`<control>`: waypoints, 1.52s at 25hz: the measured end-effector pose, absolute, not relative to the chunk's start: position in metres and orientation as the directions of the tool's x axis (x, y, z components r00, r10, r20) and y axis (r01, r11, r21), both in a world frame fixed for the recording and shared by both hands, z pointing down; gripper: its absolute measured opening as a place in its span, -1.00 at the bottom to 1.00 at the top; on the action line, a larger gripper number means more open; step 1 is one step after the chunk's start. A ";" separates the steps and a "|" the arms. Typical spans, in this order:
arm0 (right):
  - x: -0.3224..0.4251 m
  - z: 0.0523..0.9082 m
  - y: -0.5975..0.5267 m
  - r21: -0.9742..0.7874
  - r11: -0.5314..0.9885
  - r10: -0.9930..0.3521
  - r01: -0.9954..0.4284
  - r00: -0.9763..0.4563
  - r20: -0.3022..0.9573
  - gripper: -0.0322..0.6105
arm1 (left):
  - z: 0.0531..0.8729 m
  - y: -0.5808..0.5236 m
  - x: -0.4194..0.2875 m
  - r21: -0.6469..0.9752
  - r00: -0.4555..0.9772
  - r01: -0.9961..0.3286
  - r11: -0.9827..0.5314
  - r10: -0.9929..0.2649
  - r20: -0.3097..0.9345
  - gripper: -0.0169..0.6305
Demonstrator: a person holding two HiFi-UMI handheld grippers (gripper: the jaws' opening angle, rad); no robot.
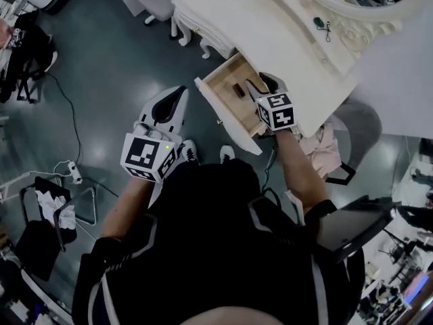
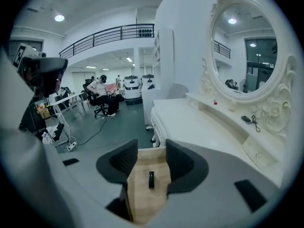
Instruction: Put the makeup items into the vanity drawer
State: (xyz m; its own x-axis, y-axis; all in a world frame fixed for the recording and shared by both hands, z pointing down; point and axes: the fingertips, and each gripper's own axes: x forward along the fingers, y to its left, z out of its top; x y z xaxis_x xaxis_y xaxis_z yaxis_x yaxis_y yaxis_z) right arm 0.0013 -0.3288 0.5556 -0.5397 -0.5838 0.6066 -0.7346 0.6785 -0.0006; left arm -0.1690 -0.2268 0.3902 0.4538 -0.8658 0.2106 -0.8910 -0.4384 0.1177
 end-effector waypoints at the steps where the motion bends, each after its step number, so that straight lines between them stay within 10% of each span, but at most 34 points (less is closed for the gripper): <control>1: 0.003 0.542 -0.327 0.002 0.676 -0.596 -0.737 -0.544 0.590 -0.32 | 0.388 -0.228 -0.166 0.119 0.467 -0.884 -0.452 -0.860 0.204 -0.94; 38: 0.087 0.263 -0.230 0.042 0.396 -0.915 -0.917 -0.390 0.102 -0.89 | 0.315 -0.256 -0.142 0.074 0.605 -0.796 -0.600 -0.791 0.094 -0.94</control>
State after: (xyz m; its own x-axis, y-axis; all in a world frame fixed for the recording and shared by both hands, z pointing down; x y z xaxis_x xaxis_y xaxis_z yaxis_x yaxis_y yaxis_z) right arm 0.0871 -0.2300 0.2633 -0.3901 -0.9151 0.1020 -0.9174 0.3957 0.0416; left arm -0.1423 -0.2563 0.3147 0.6048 -0.7908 0.0938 -0.7964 -0.6002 0.0741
